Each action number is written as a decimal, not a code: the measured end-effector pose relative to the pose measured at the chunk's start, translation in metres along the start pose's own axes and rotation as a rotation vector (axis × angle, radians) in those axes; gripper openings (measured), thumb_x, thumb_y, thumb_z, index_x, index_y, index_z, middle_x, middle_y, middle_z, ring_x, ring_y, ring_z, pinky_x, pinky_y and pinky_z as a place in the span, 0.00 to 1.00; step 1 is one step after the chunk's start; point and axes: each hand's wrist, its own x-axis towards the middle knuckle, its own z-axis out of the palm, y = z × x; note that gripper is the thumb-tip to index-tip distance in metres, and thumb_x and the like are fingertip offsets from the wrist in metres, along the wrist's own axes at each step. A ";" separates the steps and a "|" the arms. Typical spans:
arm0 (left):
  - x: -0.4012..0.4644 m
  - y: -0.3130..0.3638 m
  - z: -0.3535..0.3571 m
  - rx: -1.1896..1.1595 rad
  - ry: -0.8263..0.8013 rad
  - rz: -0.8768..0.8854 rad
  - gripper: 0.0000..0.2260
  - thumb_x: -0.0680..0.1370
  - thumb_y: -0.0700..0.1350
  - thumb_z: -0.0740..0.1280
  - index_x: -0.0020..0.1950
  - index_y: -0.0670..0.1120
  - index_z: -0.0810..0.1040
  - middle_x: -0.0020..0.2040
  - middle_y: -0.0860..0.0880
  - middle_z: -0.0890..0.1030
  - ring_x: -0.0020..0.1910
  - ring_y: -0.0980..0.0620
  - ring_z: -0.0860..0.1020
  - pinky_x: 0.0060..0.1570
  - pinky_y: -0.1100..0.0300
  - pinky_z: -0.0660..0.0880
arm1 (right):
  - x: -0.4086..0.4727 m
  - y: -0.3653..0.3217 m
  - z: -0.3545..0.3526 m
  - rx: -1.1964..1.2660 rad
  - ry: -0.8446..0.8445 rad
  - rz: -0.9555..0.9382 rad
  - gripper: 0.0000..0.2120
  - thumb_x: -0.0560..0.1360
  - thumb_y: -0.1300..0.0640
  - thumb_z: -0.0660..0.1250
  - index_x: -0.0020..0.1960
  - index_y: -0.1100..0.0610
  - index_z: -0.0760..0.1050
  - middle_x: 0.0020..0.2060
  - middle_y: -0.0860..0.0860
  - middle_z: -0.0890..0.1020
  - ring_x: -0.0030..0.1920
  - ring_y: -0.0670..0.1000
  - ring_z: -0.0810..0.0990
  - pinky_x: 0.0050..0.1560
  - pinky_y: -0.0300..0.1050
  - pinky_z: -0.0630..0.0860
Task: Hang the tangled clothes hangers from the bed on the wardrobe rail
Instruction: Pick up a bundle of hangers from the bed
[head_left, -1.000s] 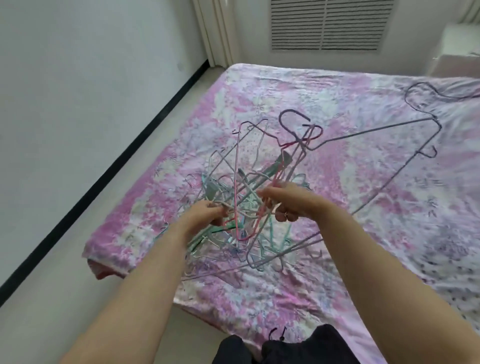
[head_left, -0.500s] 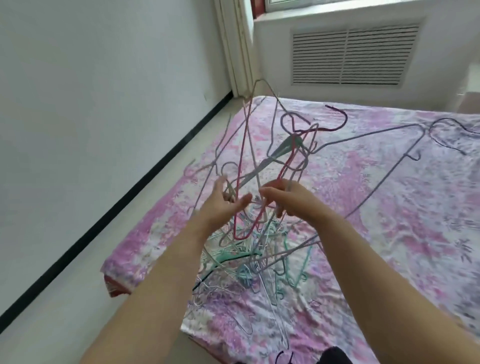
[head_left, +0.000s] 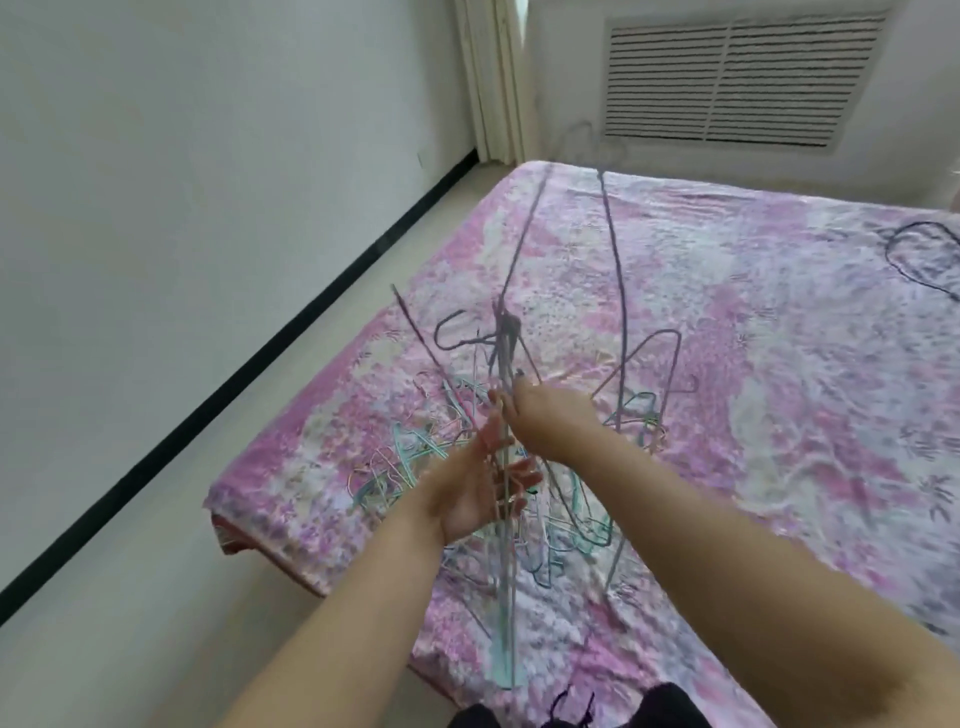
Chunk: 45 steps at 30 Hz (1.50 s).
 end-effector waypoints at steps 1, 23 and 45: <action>0.000 0.000 -0.001 -0.001 -0.001 -0.003 0.37 0.68 0.64 0.71 0.68 0.43 0.72 0.51 0.42 0.76 0.49 0.46 0.78 0.42 0.53 0.73 | 0.000 -0.005 0.003 -0.001 0.000 -0.001 0.21 0.82 0.44 0.47 0.61 0.59 0.66 0.52 0.60 0.81 0.49 0.61 0.80 0.43 0.51 0.67; 0.001 -0.024 -0.025 -0.543 0.041 0.025 0.15 0.70 0.54 0.68 0.44 0.43 0.83 0.44 0.44 0.82 0.45 0.42 0.81 0.55 0.45 0.72 | -0.011 -0.039 0.025 0.241 -0.336 -0.212 0.25 0.81 0.40 0.47 0.61 0.59 0.69 0.57 0.60 0.77 0.58 0.59 0.76 0.57 0.50 0.71; -0.027 -0.004 -0.066 -0.454 0.062 0.157 0.20 0.59 0.40 0.79 0.47 0.44 0.78 0.35 0.47 0.75 0.25 0.52 0.74 0.30 0.61 0.76 | -0.044 0.059 0.115 0.811 -0.239 0.474 0.12 0.80 0.51 0.58 0.48 0.60 0.72 0.35 0.52 0.74 0.37 0.52 0.73 0.38 0.43 0.69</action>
